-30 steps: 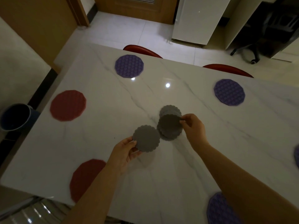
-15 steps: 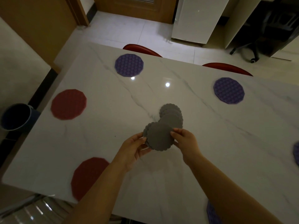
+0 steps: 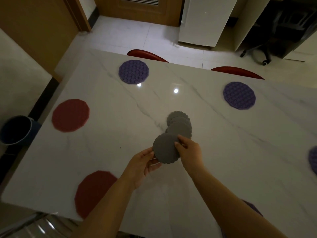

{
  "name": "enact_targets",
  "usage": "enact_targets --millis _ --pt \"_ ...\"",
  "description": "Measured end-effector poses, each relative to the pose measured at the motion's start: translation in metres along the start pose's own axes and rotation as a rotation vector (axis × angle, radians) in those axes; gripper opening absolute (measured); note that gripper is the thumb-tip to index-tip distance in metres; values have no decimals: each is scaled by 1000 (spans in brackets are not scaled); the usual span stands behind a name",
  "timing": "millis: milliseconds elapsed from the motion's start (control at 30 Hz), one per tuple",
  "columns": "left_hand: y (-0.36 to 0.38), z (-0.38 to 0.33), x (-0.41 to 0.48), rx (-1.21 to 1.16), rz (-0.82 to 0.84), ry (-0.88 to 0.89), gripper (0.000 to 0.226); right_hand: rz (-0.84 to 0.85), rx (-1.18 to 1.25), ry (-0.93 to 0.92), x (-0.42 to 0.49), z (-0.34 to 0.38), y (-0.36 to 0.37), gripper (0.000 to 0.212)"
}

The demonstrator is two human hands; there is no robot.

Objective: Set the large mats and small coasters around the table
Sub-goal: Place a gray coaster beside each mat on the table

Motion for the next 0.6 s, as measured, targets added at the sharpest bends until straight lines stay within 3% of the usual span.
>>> enact_targets --millis 367,467,600 --pt "-9 -1 -5 19 -46 121 26 70 -209 -139 20 7 -6 38" --pt "-14 -5 -6 -12 -53 133 26 -6 -583 -176 44 2 -18 55" --pt "-22 -7 -6 -44 -75 126 25 53 -810 -170 66 -8 -21 78"
Point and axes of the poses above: each hand's wrist, its own x-axis towards the middle knuckle, its own y-axis out of the palm, z = x × y, the point moved 1 cm from there along x, towards the middle knuckle, and after that the axes turned 14 degrees about -x, right-handed, at the moved point
